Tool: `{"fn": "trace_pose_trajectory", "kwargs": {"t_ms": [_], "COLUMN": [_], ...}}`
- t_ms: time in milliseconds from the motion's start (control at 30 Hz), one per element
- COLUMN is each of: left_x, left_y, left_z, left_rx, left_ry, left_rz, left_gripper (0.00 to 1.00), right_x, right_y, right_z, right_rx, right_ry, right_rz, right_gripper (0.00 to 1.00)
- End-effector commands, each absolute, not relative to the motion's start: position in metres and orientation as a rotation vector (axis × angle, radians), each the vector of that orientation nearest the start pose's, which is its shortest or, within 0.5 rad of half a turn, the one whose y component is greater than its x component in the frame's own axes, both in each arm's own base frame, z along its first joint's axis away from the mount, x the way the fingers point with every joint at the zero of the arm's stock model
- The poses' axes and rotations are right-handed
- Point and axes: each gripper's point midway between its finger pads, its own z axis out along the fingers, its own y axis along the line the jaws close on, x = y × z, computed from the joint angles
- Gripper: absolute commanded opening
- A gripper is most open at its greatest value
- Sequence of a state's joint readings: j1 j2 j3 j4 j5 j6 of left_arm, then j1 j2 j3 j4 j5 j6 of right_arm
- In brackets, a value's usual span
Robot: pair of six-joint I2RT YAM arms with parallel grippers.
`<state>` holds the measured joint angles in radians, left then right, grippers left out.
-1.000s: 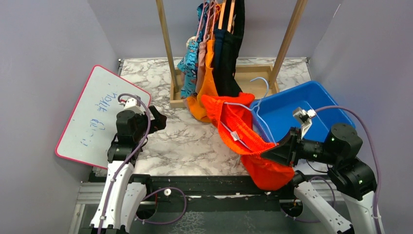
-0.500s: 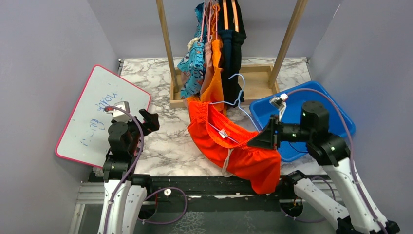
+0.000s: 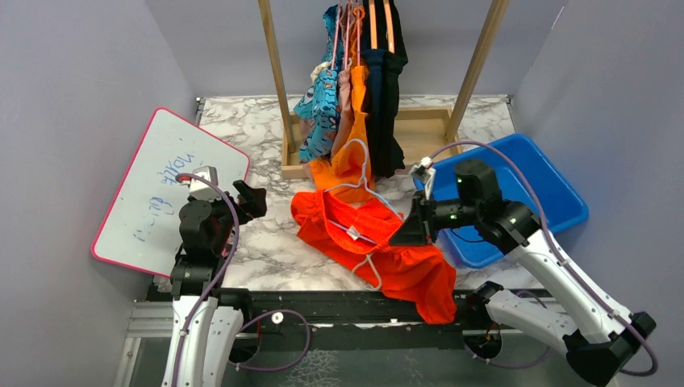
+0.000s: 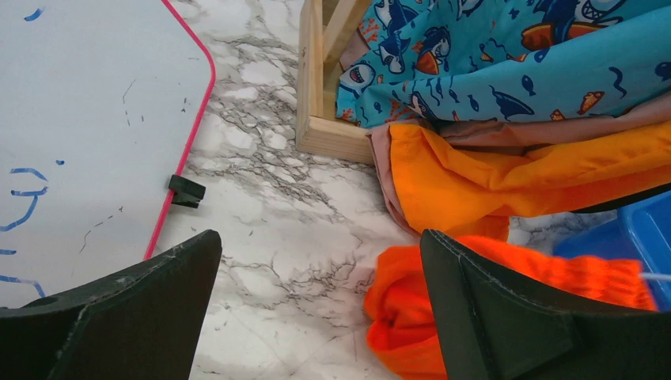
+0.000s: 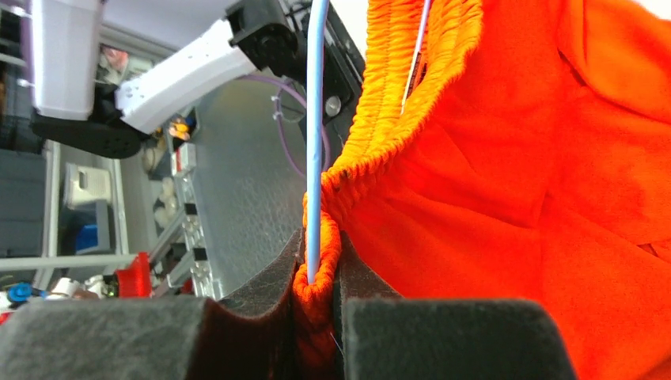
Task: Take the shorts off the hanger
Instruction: Pick up the hanger from the clothes rod.
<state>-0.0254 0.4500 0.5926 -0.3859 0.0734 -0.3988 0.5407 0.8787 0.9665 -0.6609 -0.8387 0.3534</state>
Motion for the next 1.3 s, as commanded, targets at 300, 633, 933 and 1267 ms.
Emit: {"fn": "trace_pose_trajectory", "kwargs": {"t_ms": [300, 633, 933, 1267], "left_x": [0.240, 0.212, 0.196, 0.206], "left_y": [-0.066, -0.144, -0.159, -0.157], "left_z": [0.260, 0.264, 0.270, 0.259], "left_rx": [-0.066, 0.346, 0.439, 0.375], "left_ry": [1.680, 1.630, 1.573, 1.620], "left_rz": [-0.505, -0.977, -1.112, -1.127], "left_gripper": [0.99, 0.95, 0.93, 0.82], "right_x": [0.146, 0.140, 0.141, 0.109], "right_y": [0.289, 0.319, 0.337, 0.366], "right_z": [0.244, 0.210, 0.206, 0.186], "right_rx": [-0.844, -0.932, -0.934, -1.082], "right_ry": [2.135, 2.187, 2.196, 2.202], "right_rz": [1.205, 1.191, 1.241, 1.296], "right_gripper": [0.01, 0.01, 0.01, 0.01]}}
